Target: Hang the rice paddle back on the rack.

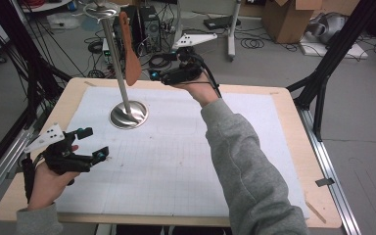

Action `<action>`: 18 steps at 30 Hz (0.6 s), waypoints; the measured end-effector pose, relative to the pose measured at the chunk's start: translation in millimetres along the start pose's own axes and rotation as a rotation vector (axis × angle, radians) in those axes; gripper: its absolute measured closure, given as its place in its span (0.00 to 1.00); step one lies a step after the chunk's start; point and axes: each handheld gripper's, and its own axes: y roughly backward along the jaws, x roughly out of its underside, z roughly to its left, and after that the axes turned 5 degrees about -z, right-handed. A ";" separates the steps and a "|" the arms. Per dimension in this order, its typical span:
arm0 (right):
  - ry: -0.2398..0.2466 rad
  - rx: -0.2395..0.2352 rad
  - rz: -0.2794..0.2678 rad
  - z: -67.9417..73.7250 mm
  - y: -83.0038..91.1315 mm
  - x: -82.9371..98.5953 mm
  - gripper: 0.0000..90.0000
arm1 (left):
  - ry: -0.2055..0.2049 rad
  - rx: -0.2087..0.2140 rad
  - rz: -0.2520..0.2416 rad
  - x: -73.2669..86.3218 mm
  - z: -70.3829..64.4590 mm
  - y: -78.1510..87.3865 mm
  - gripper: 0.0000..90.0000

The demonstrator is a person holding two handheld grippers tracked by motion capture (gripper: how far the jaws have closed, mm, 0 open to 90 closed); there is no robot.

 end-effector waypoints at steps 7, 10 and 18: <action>0.001 -0.008 0.009 7.7 11.6 12.1 0.13 | 0.004 -0.008 0.003 1.3 0.0 -0.2 0.02; -0.004 -0.007 0.021 10.0 17.5 19.6 0.13 | 0.003 -0.008 0.004 1.6 -0.8 -0.8 0.02; -0.001 0.005 0.021 13.2 37.1 33.3 0.13 | 0.004 -0.008 0.005 3.0 -1.5 -3.0 0.02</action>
